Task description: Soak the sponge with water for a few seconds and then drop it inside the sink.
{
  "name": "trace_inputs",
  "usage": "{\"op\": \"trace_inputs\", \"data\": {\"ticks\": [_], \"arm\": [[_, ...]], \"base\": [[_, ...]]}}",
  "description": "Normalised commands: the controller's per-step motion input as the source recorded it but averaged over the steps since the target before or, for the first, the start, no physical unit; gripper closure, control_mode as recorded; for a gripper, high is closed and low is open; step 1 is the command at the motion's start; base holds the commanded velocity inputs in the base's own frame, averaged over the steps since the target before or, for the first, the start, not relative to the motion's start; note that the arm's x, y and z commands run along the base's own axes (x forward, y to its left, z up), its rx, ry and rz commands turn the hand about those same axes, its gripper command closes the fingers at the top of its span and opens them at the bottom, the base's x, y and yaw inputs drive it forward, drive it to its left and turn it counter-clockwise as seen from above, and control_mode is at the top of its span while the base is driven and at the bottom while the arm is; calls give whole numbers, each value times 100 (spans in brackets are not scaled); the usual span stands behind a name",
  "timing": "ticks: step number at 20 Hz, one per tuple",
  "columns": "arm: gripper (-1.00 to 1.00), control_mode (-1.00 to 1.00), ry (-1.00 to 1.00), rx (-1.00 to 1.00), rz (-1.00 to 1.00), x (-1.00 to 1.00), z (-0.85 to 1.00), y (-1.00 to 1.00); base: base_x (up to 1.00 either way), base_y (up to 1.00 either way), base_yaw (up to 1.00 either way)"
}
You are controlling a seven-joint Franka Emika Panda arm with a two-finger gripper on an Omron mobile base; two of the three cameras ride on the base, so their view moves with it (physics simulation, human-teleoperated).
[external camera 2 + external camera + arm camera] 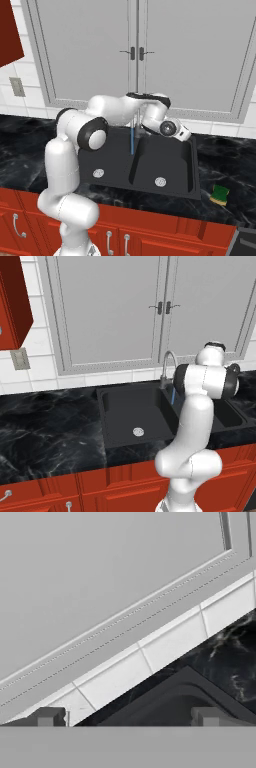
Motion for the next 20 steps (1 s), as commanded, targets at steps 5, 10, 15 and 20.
{"op": "trace_inputs", "data": {"ticks": [5,10,15,20], "arm": [[-100,-100,7,0,0,-55,31,0],[-100,-100,9,0,0,-48,28,0],[-100,-100,9,0,0,-45,19,0],[-100,-100,11,0,0,-35,16,0]], "base": [[0,0,0],[0,0,0],[0,0,0],[0,0,0]]}}
